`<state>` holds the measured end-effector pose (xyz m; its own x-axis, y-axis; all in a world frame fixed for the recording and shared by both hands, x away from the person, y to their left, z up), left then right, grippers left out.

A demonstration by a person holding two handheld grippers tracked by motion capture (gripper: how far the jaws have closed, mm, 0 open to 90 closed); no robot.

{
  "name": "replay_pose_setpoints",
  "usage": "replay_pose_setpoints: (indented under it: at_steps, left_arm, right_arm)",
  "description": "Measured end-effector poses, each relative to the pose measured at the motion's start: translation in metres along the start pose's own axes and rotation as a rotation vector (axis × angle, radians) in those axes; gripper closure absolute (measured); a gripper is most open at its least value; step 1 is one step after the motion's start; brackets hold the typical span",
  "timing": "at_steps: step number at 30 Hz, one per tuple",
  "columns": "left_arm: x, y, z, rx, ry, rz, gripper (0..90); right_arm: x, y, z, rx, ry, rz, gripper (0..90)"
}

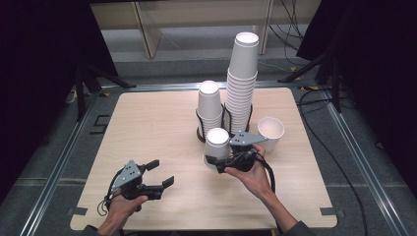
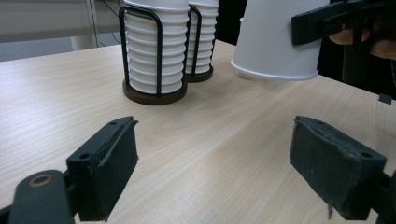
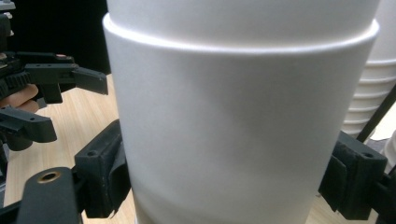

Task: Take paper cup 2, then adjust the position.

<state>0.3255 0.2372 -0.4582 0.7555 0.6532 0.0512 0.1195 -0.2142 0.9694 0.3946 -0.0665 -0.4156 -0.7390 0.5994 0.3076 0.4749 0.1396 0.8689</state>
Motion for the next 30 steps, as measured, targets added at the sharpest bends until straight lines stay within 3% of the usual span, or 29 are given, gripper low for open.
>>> replay_pose_setpoints:
  at_steps: [7,8,13,15,17,20,21,22,23,25,27,30]
  left_arm:
    - [-0.001,-0.001,-0.001,0.006,0.000,0.002,14.6]
    - [-0.001,0.000,-0.002,0.021,0.006,0.003,14.6]
    - [-0.003,-0.001,-0.001,0.021,-0.002,0.003,14.6]
    - [-0.004,-0.002,0.002,0.003,-0.016,-0.004,14.6]
    - [-0.005,-0.002,0.001,0.032,-0.015,0.004,14.6]
    - [-0.008,-0.002,0.003,0.022,-0.042,0.008,14.6]
    - [-0.009,-0.002,0.005,-0.003,-0.057,0.004,14.6]
    - [-0.009,-0.002,0.006,-0.007,-0.065,0.012,14.6]
    - [-0.011,-0.001,0.007,-0.011,-0.067,0.005,14.6]
    - [-0.012,-0.001,0.006,0.017,-0.068,0.021,14.6]
    - [-0.013,-0.002,0.009,-0.004,-0.082,0.019,14.6]
    - [-0.014,-0.001,0.009,0.009,-0.081,0.025,14.6]
  right_arm:
    - [0.004,0.002,0.003,-0.016,0.030,0.021,16.9]
    - [0.005,0.002,0.003,-0.015,0.016,0.015,16.9]
    - [0.010,0.004,0.008,-0.022,0.045,0.004,16.9]
    - [0.014,0.004,0.011,-0.012,0.046,0.017,16.9]
    - [0.017,0.003,0.015,-0.003,0.062,0.003,16.9]
    - [0.022,0.002,0.021,0.005,0.079,0.005,17.0]
    - [0.023,0.001,0.021,0.009,0.066,-0.008,16.9]
    - [0.024,0.001,0.024,0.002,0.093,-0.011,17.0]
    - [0.025,0.001,0.024,0.005,0.079,-0.023,17.0]
    - [0.026,0.000,0.026,0.007,0.083,-0.022,16.9]
    - [0.029,-0.001,0.028,0.012,0.098,-0.010,17.0]
    - [0.032,-0.002,0.032,0.016,0.120,0.003,17.0]
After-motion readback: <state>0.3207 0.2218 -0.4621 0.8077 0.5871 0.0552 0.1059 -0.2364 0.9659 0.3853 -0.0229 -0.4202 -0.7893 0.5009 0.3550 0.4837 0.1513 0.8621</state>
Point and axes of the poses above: each handheld gripper's, and its own axes: z roughly forward along the jaws, y roughly out of its top, x roughly to its left, the point moved 2 cm from there along z, roughly forward along the jaws, and after that the axes turned 11 degrees about z, right-handed, at the moved point
